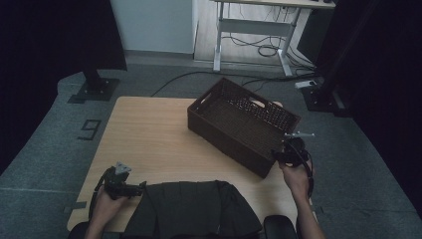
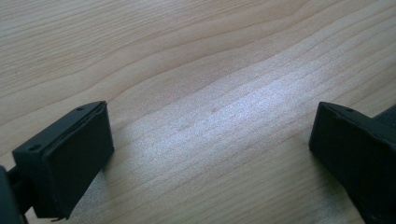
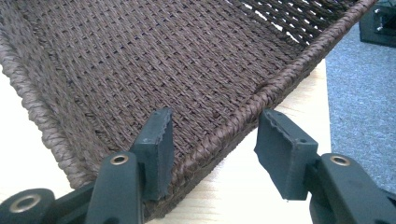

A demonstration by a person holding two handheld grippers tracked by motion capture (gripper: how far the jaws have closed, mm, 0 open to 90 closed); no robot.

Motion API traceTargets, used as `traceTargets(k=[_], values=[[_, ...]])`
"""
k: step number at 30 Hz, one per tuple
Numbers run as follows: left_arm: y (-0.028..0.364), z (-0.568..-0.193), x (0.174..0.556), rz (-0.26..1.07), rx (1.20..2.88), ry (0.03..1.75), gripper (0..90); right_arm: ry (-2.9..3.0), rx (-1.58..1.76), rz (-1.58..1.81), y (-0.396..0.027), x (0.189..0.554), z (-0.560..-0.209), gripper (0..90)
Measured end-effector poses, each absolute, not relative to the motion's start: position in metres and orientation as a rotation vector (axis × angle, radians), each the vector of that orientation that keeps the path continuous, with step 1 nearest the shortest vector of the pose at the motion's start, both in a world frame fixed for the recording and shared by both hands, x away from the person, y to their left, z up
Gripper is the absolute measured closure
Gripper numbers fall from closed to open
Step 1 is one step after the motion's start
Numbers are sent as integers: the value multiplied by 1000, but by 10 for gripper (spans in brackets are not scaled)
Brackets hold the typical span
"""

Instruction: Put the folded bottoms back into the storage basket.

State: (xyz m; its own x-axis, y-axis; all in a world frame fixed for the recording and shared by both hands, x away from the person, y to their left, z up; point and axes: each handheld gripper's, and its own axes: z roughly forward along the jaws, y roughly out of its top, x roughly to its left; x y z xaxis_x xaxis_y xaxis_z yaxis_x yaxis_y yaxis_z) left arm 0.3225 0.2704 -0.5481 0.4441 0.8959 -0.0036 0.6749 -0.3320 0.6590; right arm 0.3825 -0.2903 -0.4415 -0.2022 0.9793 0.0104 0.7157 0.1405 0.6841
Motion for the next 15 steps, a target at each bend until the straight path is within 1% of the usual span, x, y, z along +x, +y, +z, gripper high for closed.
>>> traceTargets(k=[4, 7, 15], values=[[270, -548, 322, 489, 2110, 1311, 0, 2001, 1637, 828, -292, 384, -442, 501], [270, -548, 322, 489, 2110, 1311, 0, 2007, 1645, 844, -291, 385, -443, 545], [270, -548, 322, 489, 2110, 1311, 0, 2036, 1598, 837, -281, 388, -443, 573]])
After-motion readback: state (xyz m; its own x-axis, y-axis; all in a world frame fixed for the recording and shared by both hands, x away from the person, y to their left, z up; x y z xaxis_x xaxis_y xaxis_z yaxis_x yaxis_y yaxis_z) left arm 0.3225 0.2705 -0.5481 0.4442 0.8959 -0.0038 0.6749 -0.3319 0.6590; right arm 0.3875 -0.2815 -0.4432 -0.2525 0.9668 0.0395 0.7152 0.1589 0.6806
